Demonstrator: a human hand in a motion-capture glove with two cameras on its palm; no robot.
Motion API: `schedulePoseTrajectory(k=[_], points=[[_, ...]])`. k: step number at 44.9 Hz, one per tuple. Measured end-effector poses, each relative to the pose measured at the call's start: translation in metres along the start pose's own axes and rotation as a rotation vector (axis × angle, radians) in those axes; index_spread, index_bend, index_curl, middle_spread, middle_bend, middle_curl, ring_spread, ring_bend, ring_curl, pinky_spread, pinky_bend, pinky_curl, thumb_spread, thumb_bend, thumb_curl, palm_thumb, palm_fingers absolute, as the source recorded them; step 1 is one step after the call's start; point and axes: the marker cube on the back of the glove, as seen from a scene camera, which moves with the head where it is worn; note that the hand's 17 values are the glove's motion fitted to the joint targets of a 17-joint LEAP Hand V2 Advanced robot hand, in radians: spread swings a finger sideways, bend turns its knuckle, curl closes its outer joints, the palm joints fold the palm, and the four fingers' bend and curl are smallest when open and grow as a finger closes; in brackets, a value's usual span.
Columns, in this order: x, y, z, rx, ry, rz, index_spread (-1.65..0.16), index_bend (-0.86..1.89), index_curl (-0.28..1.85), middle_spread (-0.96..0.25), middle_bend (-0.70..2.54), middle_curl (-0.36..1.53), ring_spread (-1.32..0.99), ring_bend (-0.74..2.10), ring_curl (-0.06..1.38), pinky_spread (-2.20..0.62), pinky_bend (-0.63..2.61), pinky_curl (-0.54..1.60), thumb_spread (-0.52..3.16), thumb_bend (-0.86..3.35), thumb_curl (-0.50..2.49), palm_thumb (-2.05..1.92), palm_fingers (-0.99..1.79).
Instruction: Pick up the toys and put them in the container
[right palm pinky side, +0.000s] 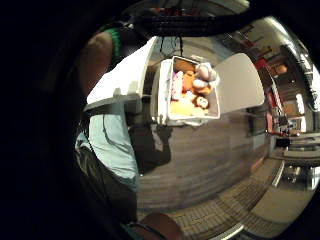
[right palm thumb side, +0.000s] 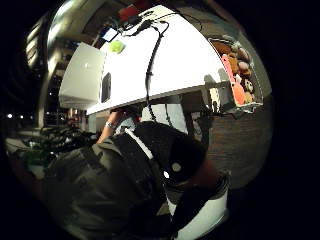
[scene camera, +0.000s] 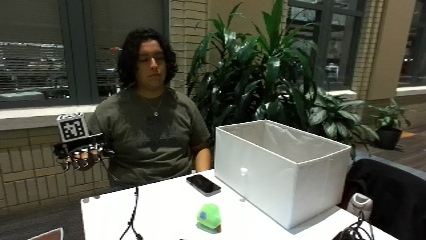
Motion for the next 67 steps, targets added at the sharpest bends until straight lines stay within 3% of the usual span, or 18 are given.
schedulePoseTrajectory(k=[5,11,16,22,35,47,54,56,60,67], points=[[-0.011,-0.001,-0.003,-0.210,-0.018,0.059,-0.20,0.15,0.06,-0.05,0.16,0.05,-0.09,0.24,0.06,0.01,0.59,0.17,0.64,-0.07,0.02,-0.09,0.14],[-0.028,-0.045,0.024,0.039,-0.053,0.020,-0.26,0.16,0.10,-0.07,0.18,0.09,-0.12,0.28,0.09,0.01,0.64,0.22,0.84,-0.07,0.04,-0.10,0.10],[-0.046,-0.049,0.038,-0.173,-0.071,-0.059,-0.29,0.16,0.12,-0.07,0.18,0.12,-0.14,0.31,0.11,0.01,0.67,0.24,0.94,-0.07,0.05,-0.10,0.08],[-0.074,-0.082,0.055,-0.216,-0.118,-0.104,-0.30,0.17,0.15,-0.08,0.19,0.15,-0.15,0.34,0.14,0.01,0.70,0.26,1.02,-0.07,0.07,-0.10,0.06],[-0.160,-0.217,0.106,-0.240,-0.235,-0.333,-0.31,0.16,0.19,-0.08,0.19,0.21,-0.18,0.44,0.18,0.00,0.73,0.29,1.20,-0.03,0.10,-0.04,0.07],[-0.220,-0.340,0.153,-0.071,-0.103,-0.326,-0.34,0.23,0.25,-0.09,0.16,0.23,-0.20,0.47,0.21,-0.03,0.77,0.31,1.38,0.04,0.16,0.09,0.09],[-0.240,-0.374,0.185,-0.010,-0.097,-0.367,-0.35,0.32,0.29,-0.12,0.23,0.27,-0.28,0.52,0.21,-0.11,0.65,0.28,1.36,0.06,0.20,0.17,0.31],[-0.245,-0.379,0.185,0.051,-0.078,-0.391,-0.35,0.41,0.31,-0.16,0.32,0.29,-0.32,0.62,0.23,-0.16,0.57,0.25,1.38,0.10,0.22,0.25,0.59],[-0.255,-0.387,0.171,0.105,-0.053,-0.438,-0.35,0.34,0.30,-0.21,0.37,0.31,-0.36,0.75,0.25,-0.29,0.76,0.28,1.42,0.18,0.28,0.40,1.07],[-0.300,-0.375,0.086,0.201,-0.223,-0.545,-0.36,0.27,0.35,-0.28,0.47,0.39,-0.41,0.88,0.36,-0.40,0.85,0.36,1.37,0.29,0.40,0.63,1.09]])
